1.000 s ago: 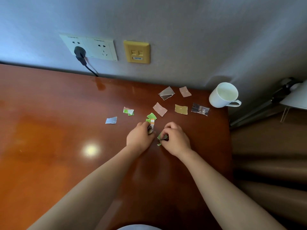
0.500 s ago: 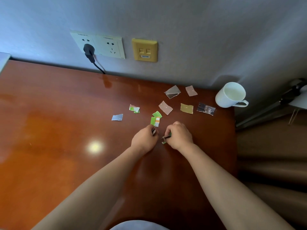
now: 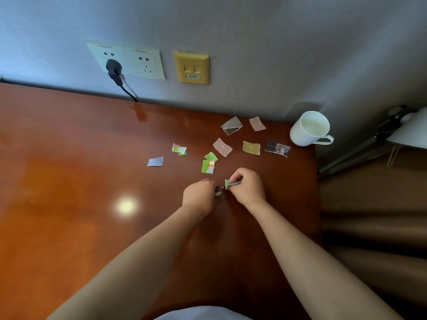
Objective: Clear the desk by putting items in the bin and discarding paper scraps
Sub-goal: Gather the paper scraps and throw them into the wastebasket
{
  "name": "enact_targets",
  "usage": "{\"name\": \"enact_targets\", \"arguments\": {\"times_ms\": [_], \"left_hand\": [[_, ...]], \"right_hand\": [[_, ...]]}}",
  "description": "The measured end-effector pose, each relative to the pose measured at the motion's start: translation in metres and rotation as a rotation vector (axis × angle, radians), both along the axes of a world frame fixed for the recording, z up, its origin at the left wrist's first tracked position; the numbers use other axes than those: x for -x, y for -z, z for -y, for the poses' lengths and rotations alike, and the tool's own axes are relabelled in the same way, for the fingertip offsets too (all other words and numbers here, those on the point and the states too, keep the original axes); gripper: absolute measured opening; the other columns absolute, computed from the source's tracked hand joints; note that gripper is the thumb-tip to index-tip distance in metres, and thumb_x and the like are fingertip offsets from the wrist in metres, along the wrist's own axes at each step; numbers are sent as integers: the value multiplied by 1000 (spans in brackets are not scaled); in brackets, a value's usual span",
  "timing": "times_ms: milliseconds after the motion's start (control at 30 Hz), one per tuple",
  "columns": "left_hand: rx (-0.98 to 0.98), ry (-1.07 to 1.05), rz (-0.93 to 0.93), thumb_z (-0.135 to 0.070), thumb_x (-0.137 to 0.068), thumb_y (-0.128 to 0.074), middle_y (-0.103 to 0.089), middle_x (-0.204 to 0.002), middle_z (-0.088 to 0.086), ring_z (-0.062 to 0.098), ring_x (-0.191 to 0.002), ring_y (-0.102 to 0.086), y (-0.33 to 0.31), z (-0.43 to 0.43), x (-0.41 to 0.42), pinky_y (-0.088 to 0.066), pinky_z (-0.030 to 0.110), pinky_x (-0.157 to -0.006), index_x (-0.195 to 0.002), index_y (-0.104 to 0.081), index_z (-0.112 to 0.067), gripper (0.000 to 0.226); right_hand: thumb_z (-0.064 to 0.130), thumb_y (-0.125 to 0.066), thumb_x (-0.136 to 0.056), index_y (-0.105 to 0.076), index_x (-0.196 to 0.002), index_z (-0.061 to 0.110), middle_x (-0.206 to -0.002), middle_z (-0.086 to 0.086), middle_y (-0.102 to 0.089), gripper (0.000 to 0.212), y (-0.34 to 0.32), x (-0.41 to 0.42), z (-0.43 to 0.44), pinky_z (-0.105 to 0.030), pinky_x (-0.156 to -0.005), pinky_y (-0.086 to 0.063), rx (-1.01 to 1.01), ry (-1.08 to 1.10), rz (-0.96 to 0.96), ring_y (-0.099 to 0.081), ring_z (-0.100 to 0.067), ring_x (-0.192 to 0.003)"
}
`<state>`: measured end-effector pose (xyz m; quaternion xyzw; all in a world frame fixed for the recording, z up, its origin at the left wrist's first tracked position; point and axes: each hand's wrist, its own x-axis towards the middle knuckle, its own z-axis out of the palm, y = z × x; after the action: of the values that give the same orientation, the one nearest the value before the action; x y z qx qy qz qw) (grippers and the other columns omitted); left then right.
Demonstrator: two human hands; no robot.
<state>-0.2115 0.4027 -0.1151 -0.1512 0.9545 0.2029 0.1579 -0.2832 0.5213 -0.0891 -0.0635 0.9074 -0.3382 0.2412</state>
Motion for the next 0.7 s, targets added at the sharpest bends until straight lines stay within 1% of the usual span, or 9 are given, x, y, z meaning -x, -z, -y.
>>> {"name": "enact_targets", "arguments": {"times_ms": [100,133,200,267,333,433,533,633,700], "left_hand": [[42,26,-5,-43,-92,-52,-61,-103,1,26,-93,-61,2,-2,-1,-38,29,-61,-103,-59,-21,25],[53,26,-19,-42,-92,-53,-61,-104,0,26,-94,-61,3,-4,-3,-38,29,-62,-105,-59,-22,24],[74,6,-54,-41,-91,-55,-60,-105,-1,24,-95,-60,3,-7,-7,-41,30,-63,-107,-58,-23,24],[105,-16,-77,-40,-90,-57,-60,-103,-2,23,-94,-60,3,-9,-10,-43,30,-64,-107,-59,-24,23],[152,-1,-86,-39,-90,-56,-61,-101,-2,23,-92,-61,3,-11,-11,-40,29,-61,-104,-61,-25,20],[223,46,-76,-37,-91,-55,-61,-102,-1,24,-92,-61,1,-13,-10,-36,28,-60,-103,-62,-23,20],[252,84,-59,-39,-92,-55,-61,-106,1,25,-95,-61,-2,-16,-8,-37,29,-61,-107,-61,-21,24],[219,21,-103,-36,-92,-55,-61,-104,-1,24,-95,-60,1,-17,-16,-40,30,-63,-107,-62,-23,22],[174,-50,-147,-37,-92,-55,-61,-102,-3,23,-94,-60,6,-18,-24,-43,30,-64,-107,-64,-26,20]], "right_hand": [[2,-75,-74,-63,-68,16,-76,2,-63,19,-5,0,2,-24,-59,-43,43,72,27,-58,-16,-74],[1,-74,-73,-62,-67,17,-78,-1,-65,21,-7,-1,3,-25,-61,-45,57,95,32,-59,-18,-75],[-1,-73,-71,-59,-63,20,-77,-2,-65,27,-11,-5,0,-28,-63,-48,84,136,47,-61,-20,-74],[-1,-72,-71,-58,-62,21,-74,-2,-66,28,-13,-10,-4,-34,-64,-54,112,184,72,-66,-24,-72],[0,-72,-72,-59,-63,21,-76,-4,-68,27,-14,-15,-11,-39,-66,-56,128,233,90,-68,-27,-74],[-1,-72,-72,-59,-63,22,-76,-5,-68,27,-15,-23,-19,-37,-65,-56,144,289,102,-69,-30,-76],[0,-72,-71,-59,-63,21,-77,-8,-69,26,-16,-31,-26,-38,-65,-56,148,317,117,-69,-32,-77],[0,-72,-71,-59,-64,20,-79,-9,-70,25,-16,-35,-30,-35,-62,-54,156,336,129,-69,-31,-76],[0,-72,-71,-59,-65,20,-79,-9,-70,24,-16,-37,-31,-36,-64,-55,164,353,138,-69,-30,-76]]}}
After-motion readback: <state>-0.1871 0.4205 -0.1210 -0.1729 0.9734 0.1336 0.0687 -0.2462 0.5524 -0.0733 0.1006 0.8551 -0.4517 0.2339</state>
